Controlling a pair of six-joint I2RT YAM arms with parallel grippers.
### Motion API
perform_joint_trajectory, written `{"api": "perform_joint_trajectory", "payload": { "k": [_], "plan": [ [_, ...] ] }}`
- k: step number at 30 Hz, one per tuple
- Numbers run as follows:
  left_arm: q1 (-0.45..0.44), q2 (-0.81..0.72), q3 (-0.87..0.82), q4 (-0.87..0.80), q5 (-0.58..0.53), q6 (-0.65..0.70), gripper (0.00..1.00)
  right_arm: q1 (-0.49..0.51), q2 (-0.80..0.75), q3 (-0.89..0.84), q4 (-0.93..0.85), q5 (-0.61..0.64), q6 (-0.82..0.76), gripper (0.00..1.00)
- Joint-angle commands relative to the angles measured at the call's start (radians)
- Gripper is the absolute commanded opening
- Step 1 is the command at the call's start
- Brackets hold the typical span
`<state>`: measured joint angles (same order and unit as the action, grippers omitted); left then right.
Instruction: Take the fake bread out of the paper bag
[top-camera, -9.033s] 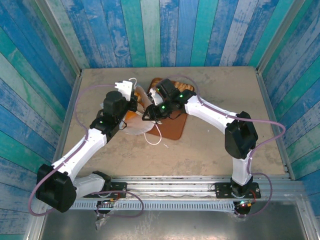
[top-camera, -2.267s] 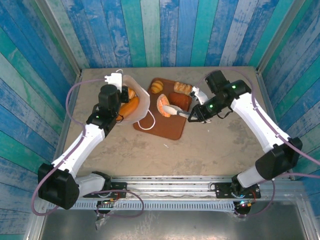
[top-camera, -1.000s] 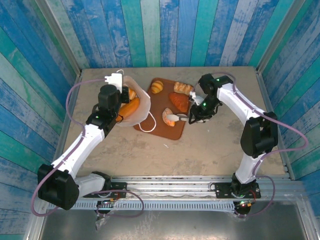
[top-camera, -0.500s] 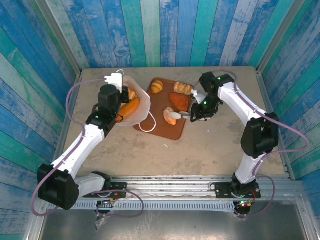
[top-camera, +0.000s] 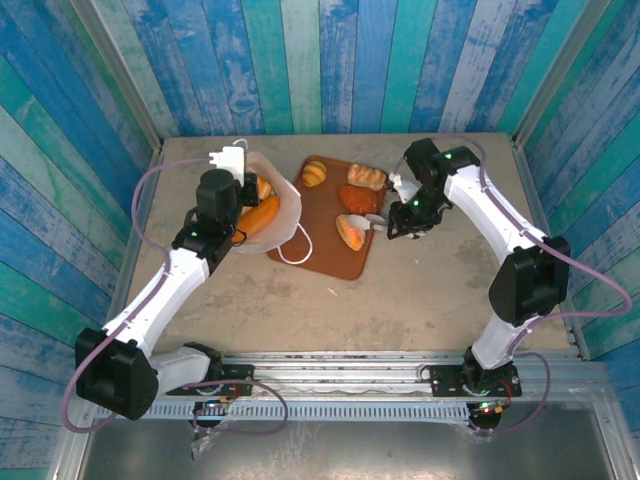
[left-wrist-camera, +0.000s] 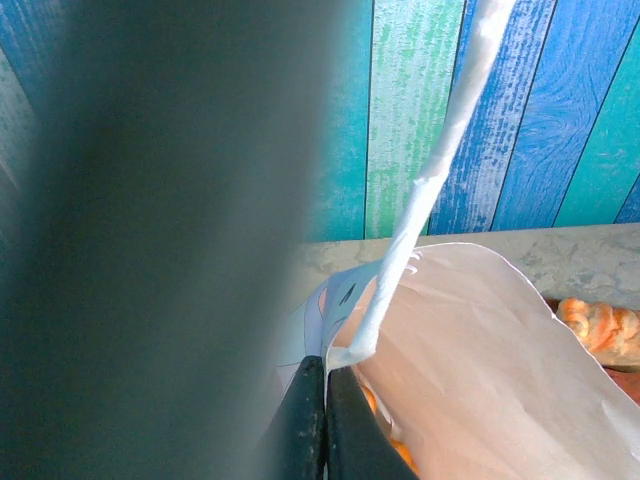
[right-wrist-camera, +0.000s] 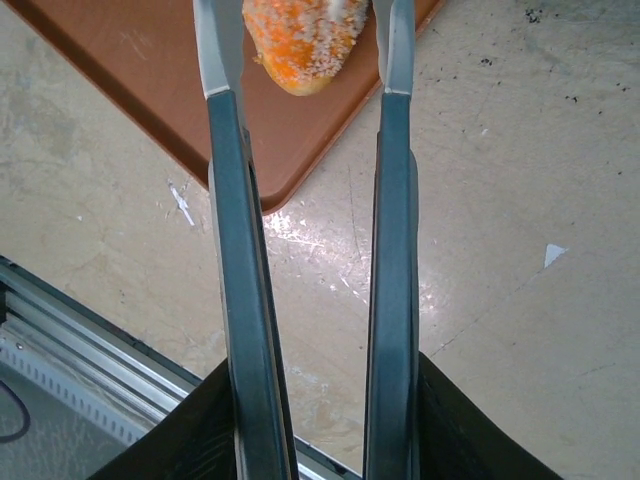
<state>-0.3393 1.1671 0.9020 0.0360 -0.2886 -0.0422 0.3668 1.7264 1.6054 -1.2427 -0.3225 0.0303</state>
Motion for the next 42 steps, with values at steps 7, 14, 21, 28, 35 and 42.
{"api": "perform_joint_trajectory", "payload": {
  "k": [7,14,21,28,35,42],
  "plan": [
    [0.005,-0.061,0.003,0.049,0.002,-0.015,0.01,0.12,-0.053,0.048,-0.029,0.034,0.052,0.33],
    [0.005,-0.074,-0.004,0.048,-0.003,-0.017,0.01,0.225,-0.028,0.029,-0.026,0.059,0.084,0.32],
    [0.005,-0.078,-0.007,0.046,-0.004,-0.018,0.01,0.225,-0.007,-0.028,-0.027,0.088,0.08,0.31],
    [0.005,-0.079,-0.009,0.047,-0.006,-0.018,0.01,0.225,0.02,-0.062,-0.026,0.099,0.071,0.31],
    [0.005,-0.075,-0.006,0.049,-0.006,-0.018,0.01,0.225,0.042,-0.075,-0.045,0.149,0.068,0.31],
    [0.005,-0.07,-0.002,0.05,-0.003,-0.016,0.01,0.225,0.056,-0.041,-0.077,0.223,0.083,0.31]
  ]
}}
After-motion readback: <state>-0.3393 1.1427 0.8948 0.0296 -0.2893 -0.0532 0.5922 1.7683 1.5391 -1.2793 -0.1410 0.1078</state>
